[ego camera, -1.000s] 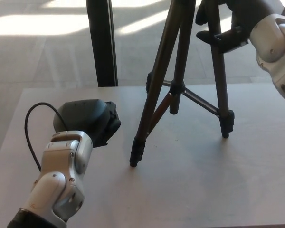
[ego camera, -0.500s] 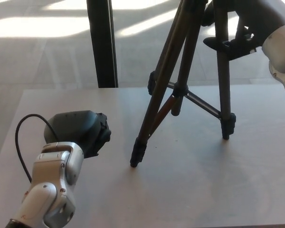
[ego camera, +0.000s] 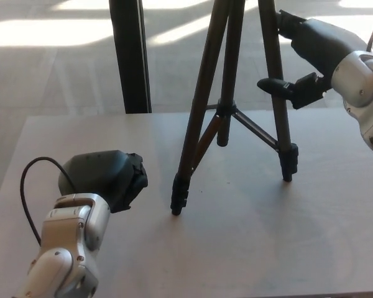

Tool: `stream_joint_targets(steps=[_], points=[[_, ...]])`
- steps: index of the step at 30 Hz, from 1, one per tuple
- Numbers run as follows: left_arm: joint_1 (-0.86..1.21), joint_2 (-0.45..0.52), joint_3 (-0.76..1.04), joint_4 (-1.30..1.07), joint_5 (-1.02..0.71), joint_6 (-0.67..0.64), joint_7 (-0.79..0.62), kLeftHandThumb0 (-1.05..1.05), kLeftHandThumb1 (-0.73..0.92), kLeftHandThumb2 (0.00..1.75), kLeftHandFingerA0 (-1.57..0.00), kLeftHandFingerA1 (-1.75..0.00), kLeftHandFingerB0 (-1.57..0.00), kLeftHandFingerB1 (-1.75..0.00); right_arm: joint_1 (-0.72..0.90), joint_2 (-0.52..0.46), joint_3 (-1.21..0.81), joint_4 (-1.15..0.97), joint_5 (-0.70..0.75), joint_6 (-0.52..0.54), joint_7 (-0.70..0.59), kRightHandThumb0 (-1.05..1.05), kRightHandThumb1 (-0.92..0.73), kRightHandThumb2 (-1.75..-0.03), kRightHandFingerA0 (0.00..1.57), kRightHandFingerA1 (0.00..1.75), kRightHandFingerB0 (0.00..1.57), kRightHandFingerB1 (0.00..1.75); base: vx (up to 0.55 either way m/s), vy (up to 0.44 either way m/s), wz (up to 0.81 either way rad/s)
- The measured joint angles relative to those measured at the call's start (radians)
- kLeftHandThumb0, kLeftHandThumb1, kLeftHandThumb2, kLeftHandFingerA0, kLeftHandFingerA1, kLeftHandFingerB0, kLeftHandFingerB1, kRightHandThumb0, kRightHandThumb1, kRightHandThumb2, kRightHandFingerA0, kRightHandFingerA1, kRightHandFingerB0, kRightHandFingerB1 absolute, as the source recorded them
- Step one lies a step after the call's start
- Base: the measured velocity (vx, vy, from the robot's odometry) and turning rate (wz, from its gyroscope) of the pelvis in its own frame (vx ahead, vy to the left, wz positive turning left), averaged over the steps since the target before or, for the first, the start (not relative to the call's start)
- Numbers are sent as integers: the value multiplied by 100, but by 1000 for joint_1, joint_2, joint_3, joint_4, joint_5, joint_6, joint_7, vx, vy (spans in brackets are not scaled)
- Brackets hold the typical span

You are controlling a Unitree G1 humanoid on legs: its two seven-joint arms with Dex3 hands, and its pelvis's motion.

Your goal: Use both hands of the robot to pick up the tripod lying in the middle of the desk and make it stand upright on the desk

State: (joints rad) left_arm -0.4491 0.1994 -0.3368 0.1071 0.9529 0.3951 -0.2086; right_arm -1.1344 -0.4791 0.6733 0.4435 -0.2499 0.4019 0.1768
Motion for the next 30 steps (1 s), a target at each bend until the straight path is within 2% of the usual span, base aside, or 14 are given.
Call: stream_joint_targets(steps=[1, 5, 6, 7, 12, 18, 19, 21, 22, 23, 25, 26, 27, 30], points=[[-2, -1, 0, -5, -3, 1, -3, -61, 62, 59, -51, -80, -15, -30, 0, 2, 0, 1, -7, 6, 12, -104, -61, -96, 0, 11, 0, 0, 0, 0, 0], [-28, -1, -2, -36, -18, 11, -40, -63, 62, 59, -44, -69, -12, -31, 1, 12, -5, 4, -39, 30, 60, -104, -61, -96, 0, 11, 0, 0, 0, 0, 0], [-33, -1, -3, -43, -20, 14, -50, -69, 50, 84, -38, -65, -7, -39, 3, 14, -8, 4, -46, 33, 68, -104, -60, -96, 0, 11, 0, 0, 0, 0, 0], [-39, -1, -6, -49, -22, 17, -62, -67, 47, 84, -26, -56, -6, -41, 6, 18, -13, 5, -56, 37, 75, -102, -59, -95, 0, 12, 0, 0, 0, 0, 0], [-44, 7, -24, -63, -27, 24, -91, -71, 49, 84, -32, -60, -10, -42, 39, 29, -42, -1, -90, 40, 93, -101, -59, -94, 0, 11, 0, 1, 0, 0, 0], [-36, 49, -46, -64, -28, 24, -94, -74, 50, 89, -21, -58, -3, -40, 86, 36, -78, -27, -122, 45, 110, -101, -59, -97, 0, 14, 0, 0, 0, 0, 0], [-34, 57, -46, -66, -29, 23, -94, -75, 49, 88, -18, -56, -5, -39, 95, 32, -82, -38, -130, 48, 117, -97, -71, -62, 0, 0, 0, 0, 0, 0, 0], [-27, 72, -40, -71, -33, 21, -94, -84, 51, 91, -5, -50, -12, -15, 112, 16, -89, -65, -140, 53, 136, -100, -71, -62, 0, 0, 0, 0, 0, 0, 0], [-24, 77, -37, -74, -35, 21, -94, -88, 56, 95, 0, -21, 0, -7, 119, 6, -92, -76, -144, 56, 143, -104, -60, -87, 0, 0, 0, 0, 0, 0, 0], [-21, 87, -32, -79, -36, 21, -100, -96, 61, 97, 0, -12, 0, 0, 129, -14, -97, -97, -152, 64, 160, -105, -73, -63, 0, 0, 0, 0, 0, 0, 0], [-15, 104, -25, -92, -37, 28, -114, -98, 62, 98, 0, -14, 0, 0, 143, -41, -104, -126, -159, 74, 184, -105, -74, -65, 0, 0, 0, 0, 0, 0, 0], [-12, 115, -18, -97, -37, 33, -124, -98, 62, 98, 0, -14, 0, 0, 152, -57, -111, -141, -166, 81, 197, -105, -74, -65, 0, 0, 0, 0, 0, 0, 0], [-9, 121, -12, -103, -38, 37, -131, -84, 69, 75, 0, 0, 0, 0, 161, -68, -118, -151, -171, 85, 207, -105, -76, -65, 0, 0, 0, 0, 0, 0, 0], [20, 149, 40, -141, -59, 45, -157, -91, 77, 63, 0, 0, 0, 0, 214, -119, -158, -220, -179, 103, 239, -105, -77, -66, 0, 0, 0, 0, 0, 0, 0]])
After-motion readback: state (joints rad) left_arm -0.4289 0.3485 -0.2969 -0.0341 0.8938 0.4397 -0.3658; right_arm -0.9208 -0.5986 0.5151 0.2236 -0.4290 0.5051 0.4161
